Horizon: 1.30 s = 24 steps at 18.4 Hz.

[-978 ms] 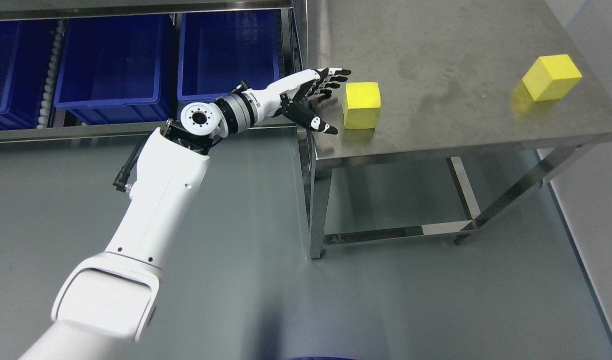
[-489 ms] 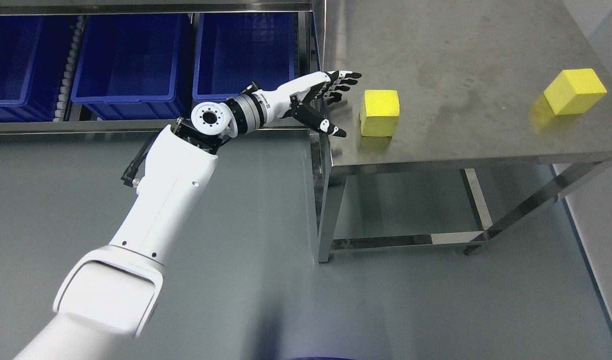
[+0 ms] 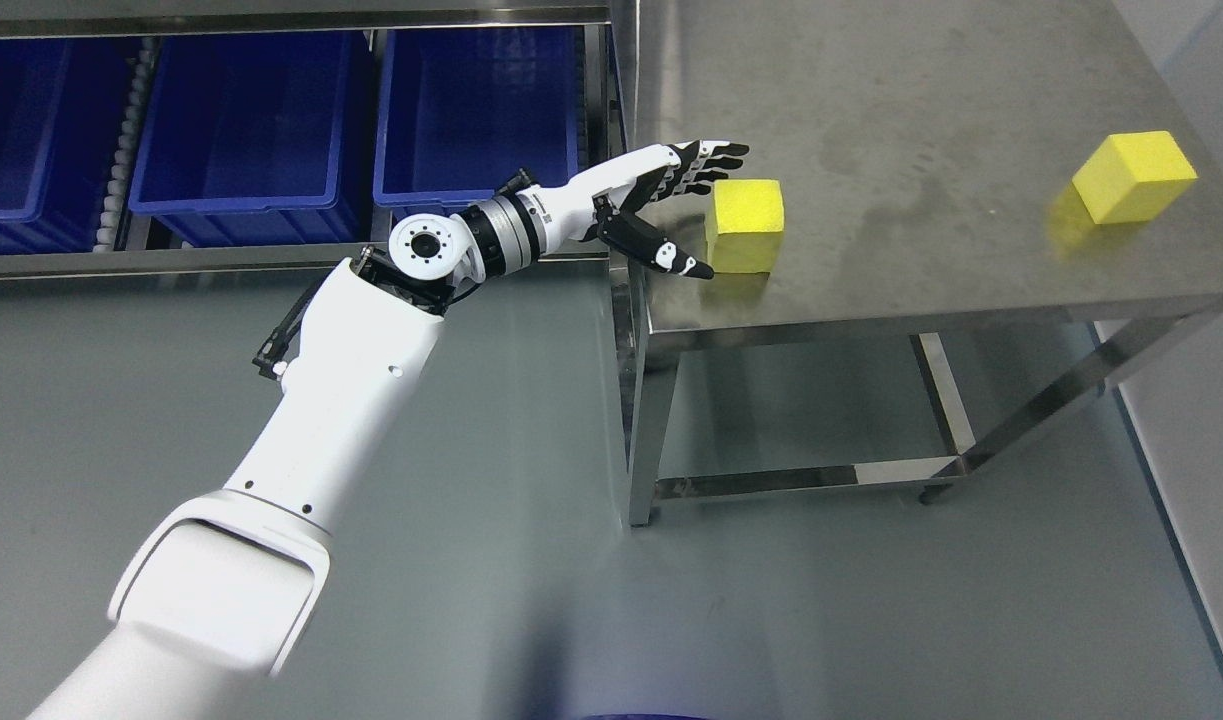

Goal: Move yellow foam block to right shelf middle
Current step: 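Close the left hand fingers around the yellow cube and lift, then carry the held yellow cube up with the left hand toward the blue-bin shelf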

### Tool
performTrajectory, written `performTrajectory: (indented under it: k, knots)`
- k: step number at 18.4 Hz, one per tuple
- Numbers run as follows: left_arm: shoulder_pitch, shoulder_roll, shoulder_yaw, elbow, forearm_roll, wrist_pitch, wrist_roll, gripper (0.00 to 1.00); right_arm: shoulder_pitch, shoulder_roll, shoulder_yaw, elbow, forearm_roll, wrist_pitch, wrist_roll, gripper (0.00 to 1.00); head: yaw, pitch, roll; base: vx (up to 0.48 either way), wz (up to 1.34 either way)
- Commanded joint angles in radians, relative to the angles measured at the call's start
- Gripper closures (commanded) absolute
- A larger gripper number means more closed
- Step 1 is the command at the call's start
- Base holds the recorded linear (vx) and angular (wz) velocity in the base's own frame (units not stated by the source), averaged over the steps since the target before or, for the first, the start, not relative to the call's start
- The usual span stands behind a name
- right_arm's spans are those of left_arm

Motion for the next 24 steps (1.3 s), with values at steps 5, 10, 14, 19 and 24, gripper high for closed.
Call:
performTrajectory:
  k: [5,10,14,19,24]
  knots:
    - [-0.002,0.016,-0.064,0.048,0.007,-0.014,0.019,0.01,0.024,-0.017,-0.012,-0.017,0.003,0.000,0.001,0.00,0.0000,0.000,0.000,-0.014,-0.31]
    - [0.001,0.016,-0.038,0.054,0.009,-0.014,0.027,0.23,0.024,-0.017,-0.012,-0.017,0.003,0.000,0.001,0.00,0.0000,0.000,0.000,-0.005,-0.14]
    - [0.006,0.016,0.040,0.054,0.013,-0.014,0.024,0.49,0.023,-0.017,-0.012,-0.017,0.003,0.000,0.001,0.00,0.0000,0.000,0.000,-0.002,0.04]
    - [0.007,0.016,0.146,0.042,0.029,-0.039,0.025,0.60,0.024,-0.017,-0.012,-0.017,0.003,0.000,0.001,0.00,0.0000,0.000,0.000,0.000,0.00]
    - [0.009,0.016,0.365,-0.105,0.225,-0.151,0.086,0.61,0.024,-0.017,-0.012,-0.017,0.003,0.000,0.001,0.00,0.0000,0.000,0.000,0.001,0.04]
